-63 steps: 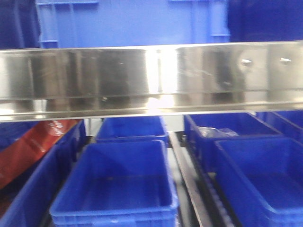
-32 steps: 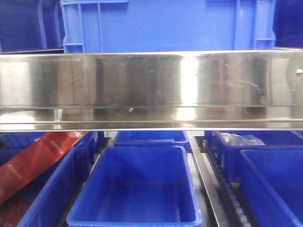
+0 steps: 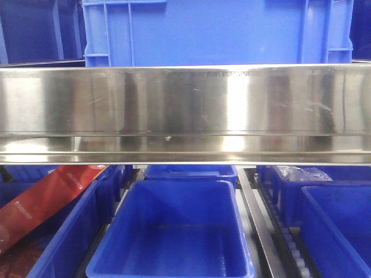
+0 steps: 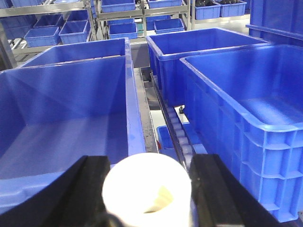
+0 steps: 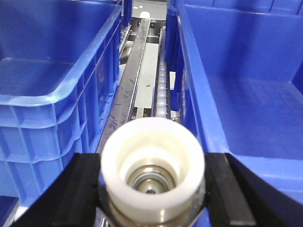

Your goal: Place valve from conveyor to right shelf box

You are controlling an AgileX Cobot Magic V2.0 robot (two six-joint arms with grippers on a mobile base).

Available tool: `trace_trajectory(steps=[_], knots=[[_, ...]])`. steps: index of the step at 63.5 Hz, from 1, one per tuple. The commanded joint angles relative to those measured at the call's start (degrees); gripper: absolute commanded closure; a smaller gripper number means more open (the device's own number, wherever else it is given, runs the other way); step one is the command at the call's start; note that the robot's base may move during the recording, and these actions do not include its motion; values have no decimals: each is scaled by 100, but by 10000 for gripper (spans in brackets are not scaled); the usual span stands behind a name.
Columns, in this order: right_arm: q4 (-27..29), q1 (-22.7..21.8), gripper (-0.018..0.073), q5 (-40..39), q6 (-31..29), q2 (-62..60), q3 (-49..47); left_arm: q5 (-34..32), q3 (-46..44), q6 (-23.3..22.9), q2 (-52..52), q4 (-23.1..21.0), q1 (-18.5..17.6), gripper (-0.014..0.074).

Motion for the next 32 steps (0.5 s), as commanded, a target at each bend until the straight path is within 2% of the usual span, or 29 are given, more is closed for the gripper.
trace_trajectory(steps=[1, 32], knots=[[-31, -10, 713, -448, -42, -60, -110, -341, -38, -18, -15, -25, -36, 708], [-31, -10, 713, -448, -42, -60, -110, -353, -38, -18, -15, -25, -36, 708]])
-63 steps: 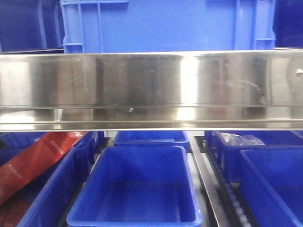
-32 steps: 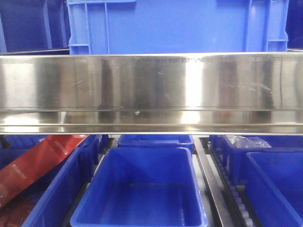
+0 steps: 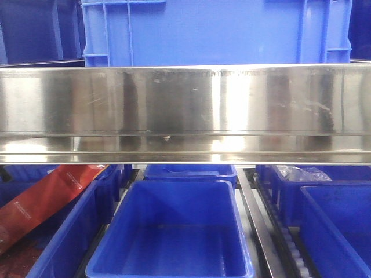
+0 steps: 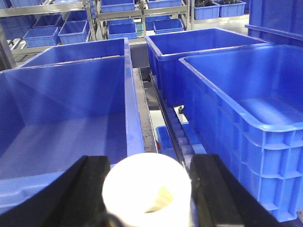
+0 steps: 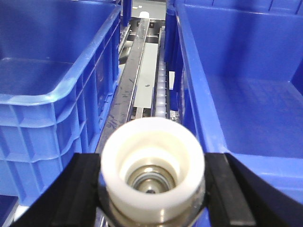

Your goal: Place valve from conveyor to right shelf box

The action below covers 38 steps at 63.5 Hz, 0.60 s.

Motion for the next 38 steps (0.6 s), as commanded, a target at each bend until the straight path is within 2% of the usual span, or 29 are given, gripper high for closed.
trace_trajectory(steps=[1, 28, 32, 38], knots=[[-31, -10, 713, -448, -42, -60, -110, -353, -38, -18, -15, -25, -36, 708], [-31, -10, 713, -501, -42, -57, -110, -385, -63, -18, 150, -25, -36, 708], [-31, -10, 713, -483, -42, -57, -185, -385, -218, -18, 344, -38, -138, 708], [14, -10, 713, -445, -42, 123, -592, -385, -703, -18, 774, -38, -543, 708]])
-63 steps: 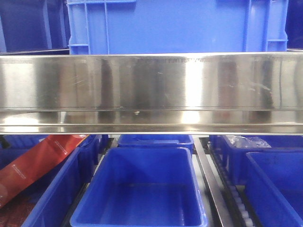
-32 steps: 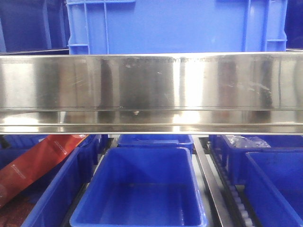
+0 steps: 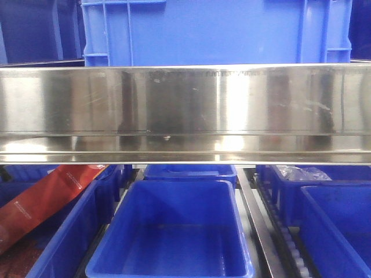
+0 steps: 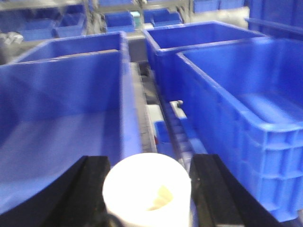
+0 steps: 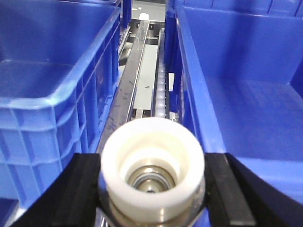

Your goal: Place valve from conveyor to right shelf box

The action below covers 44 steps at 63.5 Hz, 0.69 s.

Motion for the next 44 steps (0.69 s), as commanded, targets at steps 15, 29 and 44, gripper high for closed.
trace_trajectory(steps=[15, 29, 44], knots=[[75, 476, 713, -444, -42, 1121, -1925, -290, -2257, -18, 1969, -62, -1272, 708], [75, 1428, 713, -444, -42, 2511, -3278, -304, -3938, -18, 3687, -62, -1932, 708], [75, 2047, 713, -481, -42, 3987, -4152, -351, -4682, -18, 5161, -200, -2025, 708]])
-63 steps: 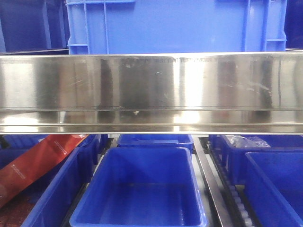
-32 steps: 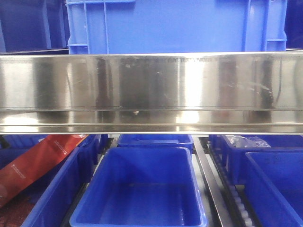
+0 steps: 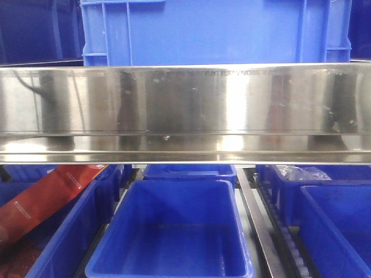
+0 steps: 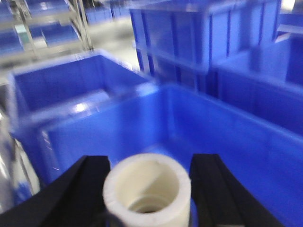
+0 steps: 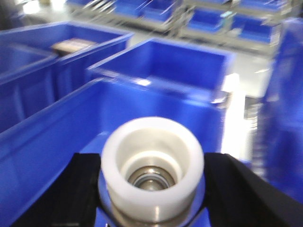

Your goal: Place valve from conveyor to right shelf box

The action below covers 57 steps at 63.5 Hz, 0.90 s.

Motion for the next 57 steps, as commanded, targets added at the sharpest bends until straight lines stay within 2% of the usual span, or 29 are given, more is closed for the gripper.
trace_trajectory(steps=[1, 25, 32, 35, 38, 51, 54, 57], knots=[[-18, 126, 713, -403, -32, 373, -202, -236, -188, -18, 343, -83, -37, 708], [-18, 161, 708, -104, -32, 1497, -202, -236, -199, -18, 1318, -125, -46, 708], [-18, 161, 634, -74, -32, 1637, -202, -183, -199, -18, 1424, -125, -46, 676], [-18, 161, 573, -30, -32, 1667, -202, -140, -199, -18, 1438, -125, -46, 630], [-18, 161, 468, 40, -32, 1694, -202, -99, -199, -18, 1438, -125, -46, 557], [-18, 161, 50, 210, -32, 1629, -202, -68, -213, -18, 1414, -125, -46, 125], [-18, 161, -6, 264, -32, 1582, -202, -22, -227, -18, 1406, -125, -46, 34], [-18, 161, -10, 328, -32, 1495, -202, 56, -263, -18, 1366, -125, -46, -15]])
